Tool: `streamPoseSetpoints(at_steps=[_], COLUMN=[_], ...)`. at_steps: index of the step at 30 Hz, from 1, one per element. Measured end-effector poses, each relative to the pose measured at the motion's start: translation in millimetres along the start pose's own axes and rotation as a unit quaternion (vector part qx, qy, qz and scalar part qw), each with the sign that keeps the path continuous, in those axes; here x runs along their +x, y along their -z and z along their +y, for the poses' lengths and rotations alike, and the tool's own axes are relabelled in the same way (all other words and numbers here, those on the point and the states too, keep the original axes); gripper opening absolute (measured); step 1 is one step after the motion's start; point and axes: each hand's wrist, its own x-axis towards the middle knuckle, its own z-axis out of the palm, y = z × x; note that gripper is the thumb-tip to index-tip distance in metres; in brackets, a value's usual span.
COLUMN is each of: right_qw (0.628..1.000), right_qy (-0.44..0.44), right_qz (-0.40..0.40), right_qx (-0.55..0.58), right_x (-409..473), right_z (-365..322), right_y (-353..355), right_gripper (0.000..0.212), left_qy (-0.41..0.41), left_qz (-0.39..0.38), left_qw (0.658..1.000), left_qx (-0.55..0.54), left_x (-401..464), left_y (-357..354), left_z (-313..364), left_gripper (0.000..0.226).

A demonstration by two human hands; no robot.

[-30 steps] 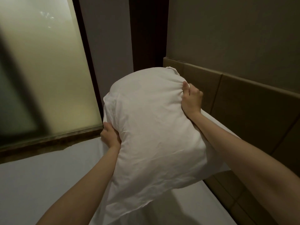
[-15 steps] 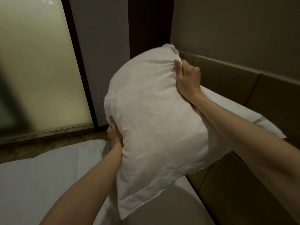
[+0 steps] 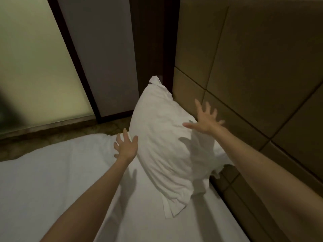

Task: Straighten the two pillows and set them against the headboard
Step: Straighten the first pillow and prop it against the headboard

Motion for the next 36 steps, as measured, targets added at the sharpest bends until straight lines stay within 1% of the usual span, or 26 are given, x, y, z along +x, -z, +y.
streamPoseSetpoints(at_steps=[3,6,8,10,11,12,15,16,19,20,22,24,25,29,32,33,34,36], right_qw=[0.999,0.991,0.982,0.973,0.972,0.973,0.98,0.982,0.979,0.977,0.975,0.976,0.975,0.969,0.966,0.966,0.969,0.983], right_qy=[-0.05,-0.118,-0.16,-0.188,-0.192,-0.187,-0.151,-0.139,-0.106,-0.09,-0.048,0.0,0.02,0.063,0.082,0.078,0.07,0.037], right_qz=[-0.021,-0.057,-0.092,-0.099,-0.1,-0.105,-0.102,-0.095,-0.068,-0.056,-0.029,0.013,0.04,0.143,0.191,0.195,0.189,0.129], right_qx=[-0.004,0.007,0.044,0.085,0.09,0.083,0.075,0.085,0.158,0.184,0.214,0.217,0.216,0.191,0.155,0.148,0.145,0.125], right_x=[3,2,-2,-6,-8,-9,-12,-13,-18,-21,-28,-37,-42,-57,-63,-65,-64,-61], right_z=[16,39,54,63,63,62,54,51,43,39,29,19,15,13,24,29,36,56], right_y=[-18,-31,-40,-48,-49,-50,-46,-44,-36,-32,-24,-18,-17,-19,-21,-21,-21,-22], right_gripper=[0.117,0.12,0.121,0.119,0.114,0.105,0.066,0.058,0.049,0.045,0.027,0.009,0.004,0.01,0.017,0.019,0.019,0.008], left_qy=[-0.019,-0.032,-0.039,-0.05,-0.06,-0.07,-0.096,-0.104,-0.116,-0.112,-0.101,-0.107,-0.119,-0.194,-0.238,-0.248,-0.253,-0.239], left_qz=[-0.001,-0.003,-0.013,-0.035,-0.053,-0.074,-0.137,-0.154,-0.194,-0.196,-0.179,-0.144,-0.125,-0.051,-0.035,-0.05,-0.083,-0.187], left_qw=[1.0,0.999,0.999,0.997,0.994,0.991,0.977,0.971,0.955,0.953,0.959,0.966,0.968,0.964,0.953,0.949,0.946,0.933], left_qx=[0.024,0.026,0.031,0.055,0.069,0.085,0.135,0.153,0.194,0.2,0.197,0.185,0.18,0.173,0.183,0.186,0.185,0.192], left_x=[0,-6,-11,-16,-18,-21,-28,-30,-36,-38,-39,-38,-35,-25,-24,-24,-23,-16], left_y=[-7,-13,-19,-26,-31,-37,-58,-66,-91,-98,-111,-120,-122,-123,-130,-133,-135,-136], left_z=[0,-1,-5,-12,-15,-19,-24,-24,-19,-17,-11,-3,1,13,19,18,17,8], left_gripper=[0.061,0.061,0.062,0.065,0.068,0.072,0.088,0.093,0.11,0.114,0.119,0.116,0.113,0.096,0.087,0.086,0.085,0.086])
